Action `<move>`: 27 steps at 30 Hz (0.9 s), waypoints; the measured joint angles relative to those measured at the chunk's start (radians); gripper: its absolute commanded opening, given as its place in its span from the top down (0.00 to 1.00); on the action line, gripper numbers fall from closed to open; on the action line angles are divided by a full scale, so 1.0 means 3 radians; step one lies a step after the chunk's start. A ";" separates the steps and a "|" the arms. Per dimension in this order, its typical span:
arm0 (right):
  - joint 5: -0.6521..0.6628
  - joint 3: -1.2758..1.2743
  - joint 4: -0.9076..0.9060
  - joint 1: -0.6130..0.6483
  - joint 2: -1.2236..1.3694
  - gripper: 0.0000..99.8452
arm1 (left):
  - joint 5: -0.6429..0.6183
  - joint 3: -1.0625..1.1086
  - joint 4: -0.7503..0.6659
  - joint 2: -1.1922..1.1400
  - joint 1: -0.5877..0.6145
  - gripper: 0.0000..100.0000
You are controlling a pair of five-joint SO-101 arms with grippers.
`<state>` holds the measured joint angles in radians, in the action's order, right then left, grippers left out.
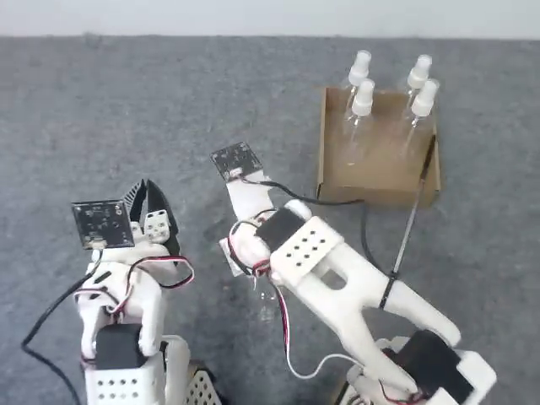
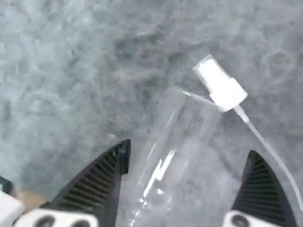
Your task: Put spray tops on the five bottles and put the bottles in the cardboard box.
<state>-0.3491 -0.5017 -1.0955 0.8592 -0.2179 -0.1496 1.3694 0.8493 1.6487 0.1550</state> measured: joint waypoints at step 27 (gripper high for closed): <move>0.0102 -0.0716 0.0604 0.0113 0.0215 0.92 | 0.0000 0.0000 0.0000 0.0000 -0.0005 0.99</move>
<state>-0.3184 -0.7165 -0.9145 0.8930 -0.1534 -0.1496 1.3694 0.8493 1.6487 0.1534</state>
